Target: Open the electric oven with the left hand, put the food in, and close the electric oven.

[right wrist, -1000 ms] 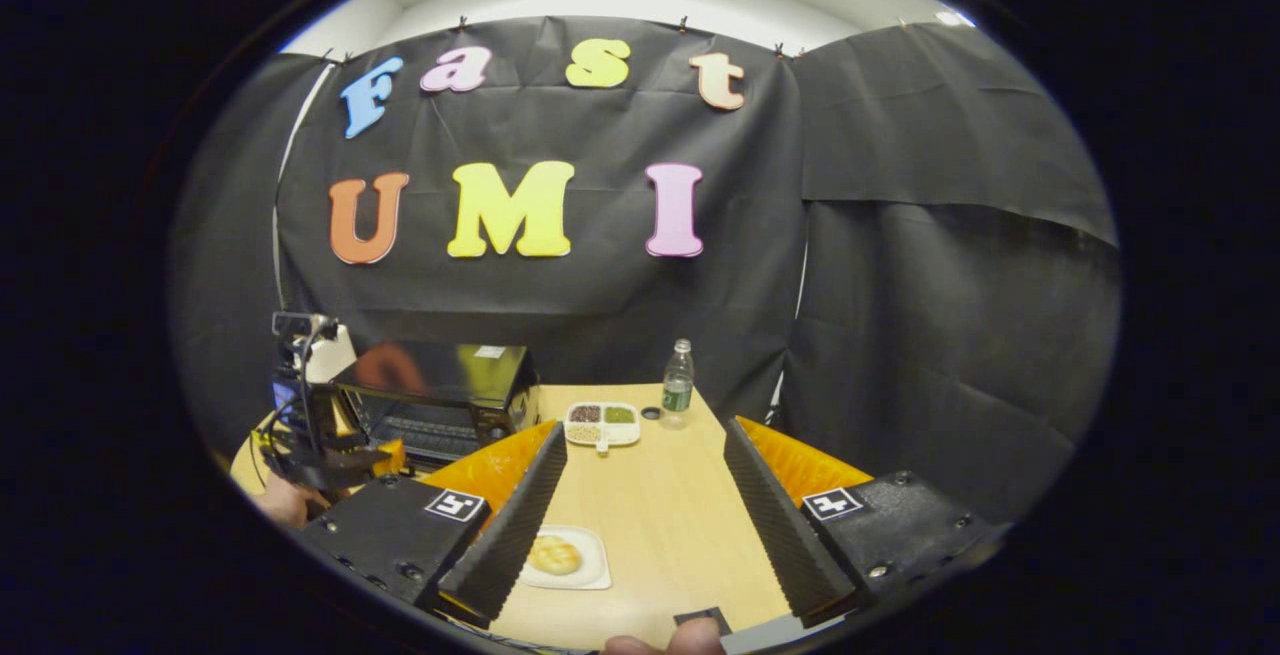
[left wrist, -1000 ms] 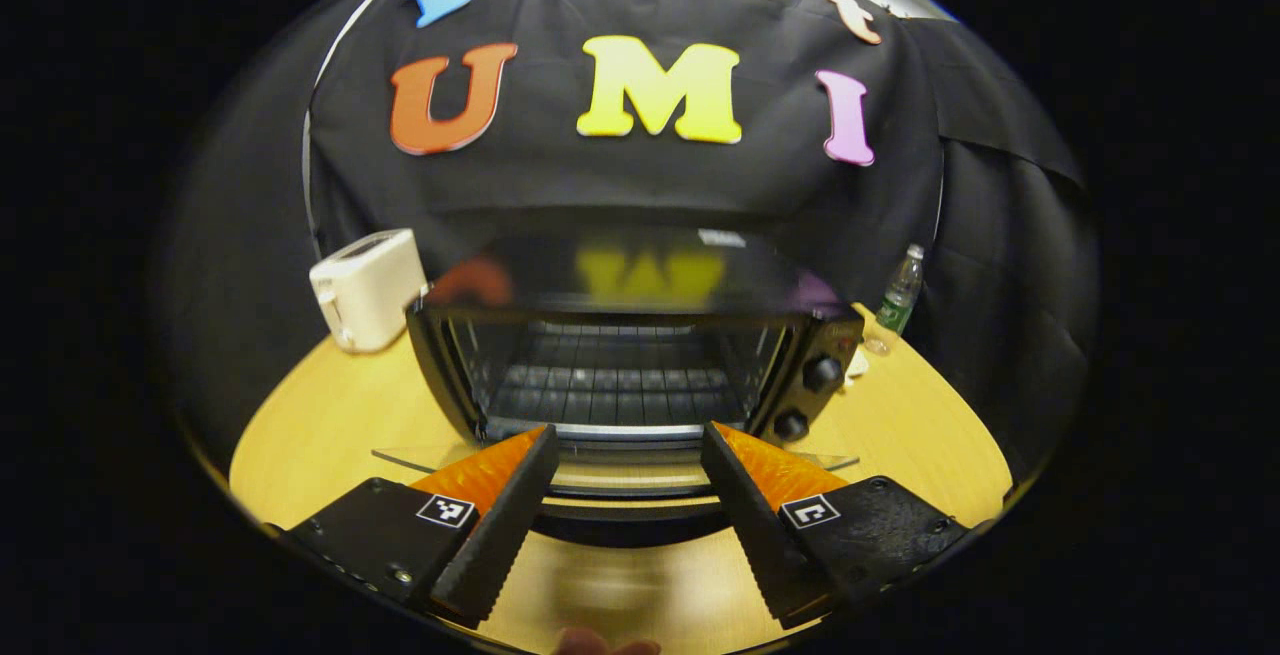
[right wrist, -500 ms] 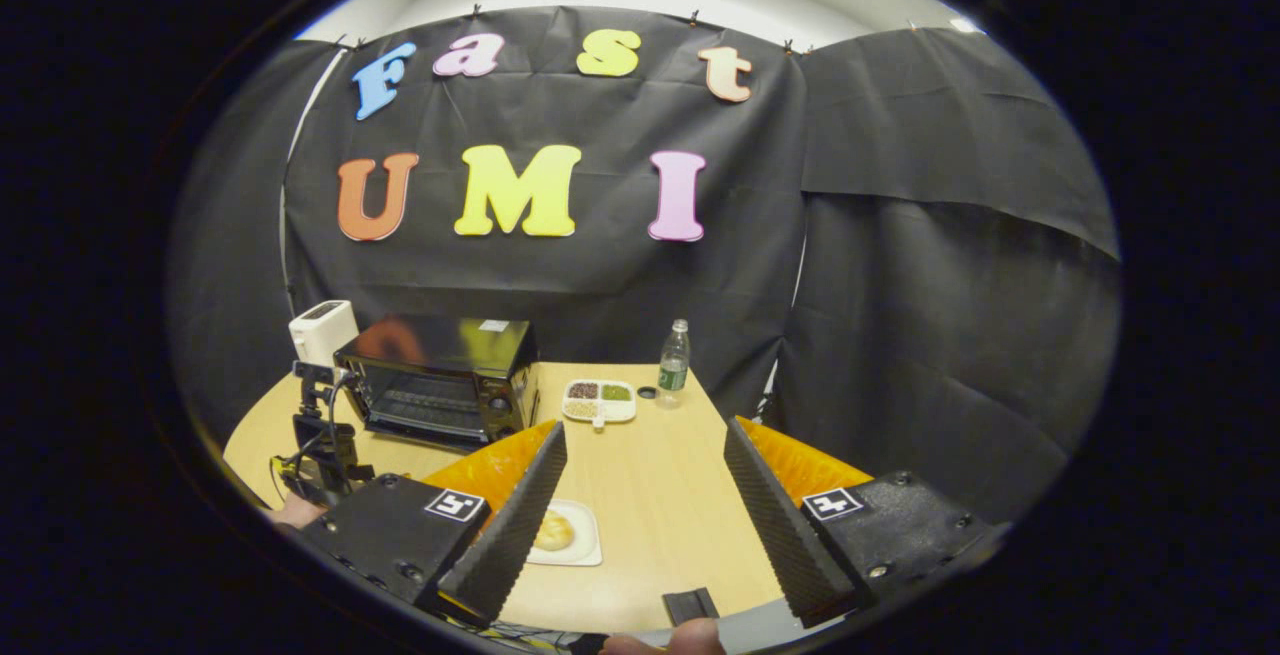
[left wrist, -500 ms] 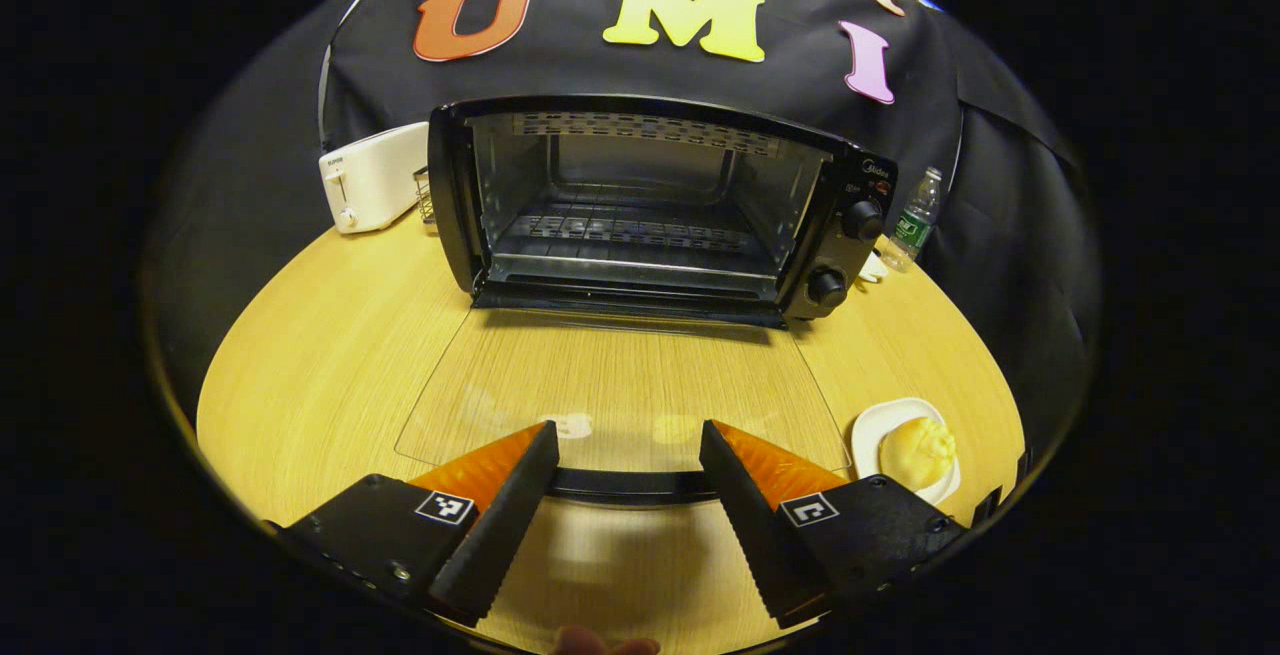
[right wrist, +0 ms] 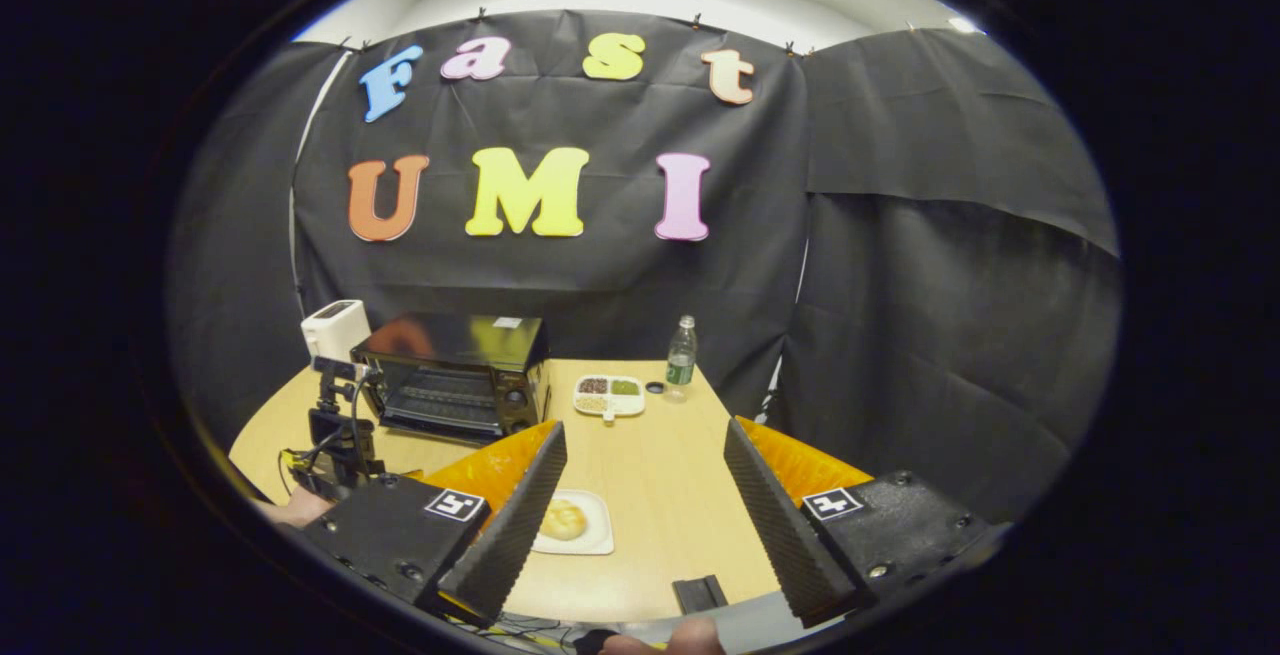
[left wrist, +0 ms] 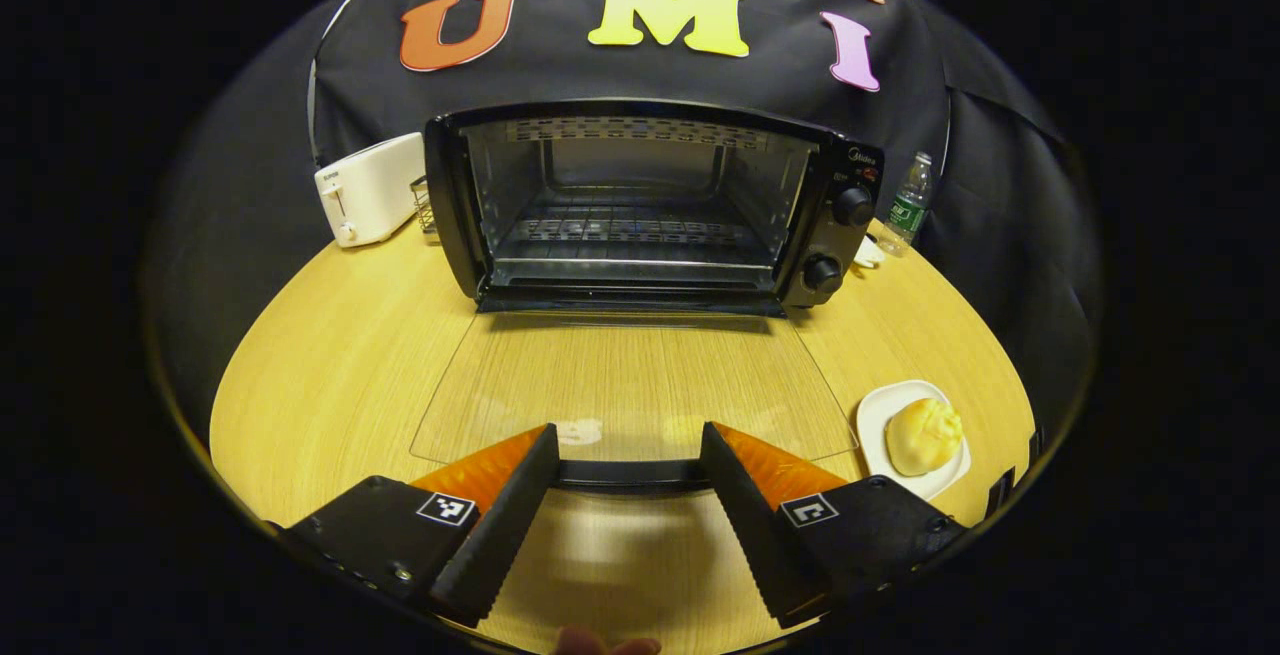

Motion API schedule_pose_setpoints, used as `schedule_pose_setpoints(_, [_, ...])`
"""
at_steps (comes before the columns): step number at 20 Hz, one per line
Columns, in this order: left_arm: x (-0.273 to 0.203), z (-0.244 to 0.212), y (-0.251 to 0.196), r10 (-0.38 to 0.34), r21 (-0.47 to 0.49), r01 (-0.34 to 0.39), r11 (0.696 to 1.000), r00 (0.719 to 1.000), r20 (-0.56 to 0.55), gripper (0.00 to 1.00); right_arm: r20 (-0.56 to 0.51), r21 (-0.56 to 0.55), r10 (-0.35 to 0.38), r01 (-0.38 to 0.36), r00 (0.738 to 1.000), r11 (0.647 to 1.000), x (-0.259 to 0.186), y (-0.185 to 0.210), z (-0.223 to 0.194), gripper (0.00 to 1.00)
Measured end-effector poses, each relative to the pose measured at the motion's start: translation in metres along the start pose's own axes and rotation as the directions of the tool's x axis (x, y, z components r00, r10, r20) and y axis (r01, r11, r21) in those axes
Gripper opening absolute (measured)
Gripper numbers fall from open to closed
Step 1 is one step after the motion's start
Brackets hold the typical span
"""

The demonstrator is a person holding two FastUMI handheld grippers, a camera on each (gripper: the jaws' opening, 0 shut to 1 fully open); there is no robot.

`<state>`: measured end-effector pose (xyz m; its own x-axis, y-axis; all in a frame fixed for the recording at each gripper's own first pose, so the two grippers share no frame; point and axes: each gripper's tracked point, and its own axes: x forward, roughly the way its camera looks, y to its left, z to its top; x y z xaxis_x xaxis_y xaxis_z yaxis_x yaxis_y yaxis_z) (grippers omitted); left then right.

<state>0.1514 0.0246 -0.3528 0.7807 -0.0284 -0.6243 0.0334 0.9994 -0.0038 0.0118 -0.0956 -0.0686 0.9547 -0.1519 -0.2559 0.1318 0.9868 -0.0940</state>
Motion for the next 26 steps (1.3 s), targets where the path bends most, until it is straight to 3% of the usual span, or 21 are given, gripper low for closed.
schedule_pose_setpoints(1, [-0.007,-0.002,0.002,-0.007,-0.005,0.007,1.000,1.000,0.007,0.84,-0.005,0.005,0.002,-0.002,1.000,1.000,-0.005,0.001,-0.004,0.99])
schedule_pose_setpoints(2, [-0.017,-0.001,0.005,-0.015,-0.010,0.015,1.000,1.000,0.023,0.93,-0.015,0.010,0.007,-0.007,1.000,1.000,-0.009,0.003,-0.008,0.99])
schedule_pose_setpoints(7, [-0.078,0.020,0.024,-0.018,-0.029,0.022,0.999,0.989,0.147,0.93,-0.057,0.026,0.035,-0.034,0.998,0.999,-0.030,0.012,-0.032,0.99])
schedule_pose_setpoints(13, [-0.183,0.038,0.041,0.021,-0.020,-0.017,1.000,0.959,0.284,0.93,-0.113,0.035,0.088,-0.085,0.990,0.996,-0.031,0.036,-0.069,0.99])
schedule_pose_setpoints(18, [-0.262,0.070,0.048,0.070,-0.065,-0.048,0.997,0.916,0.395,0.93,-0.141,0.012,0.145,-0.145,0.979,0.989,-0.001,0.059,-0.101,0.99])
schedule_pose_setpoints(24, [-0.319,0.125,0.038,0.136,-0.092,-0.104,0.990,0.862,0.488,0.93,-0.206,-0.004,0.219,-0.224,0.954,0.975,0.057,0.084,-0.155,0.99])
schedule_pose_setpoints(25, [-0.324,0.133,0.034,0.138,-0.083,-0.111,0.990,0.856,0.499,0.83,-0.219,-0.007,0.229,-0.236,0.948,0.972,0.069,0.087,-0.165,0.99])
schedule_pose_setpoints(26, [-0.327,0.139,0.030,0.141,-0.074,-0.120,0.990,0.850,0.507,0.83,-0.231,-0.005,0.242,-0.250,0.942,0.968,0.080,0.091,-0.174,0.99])
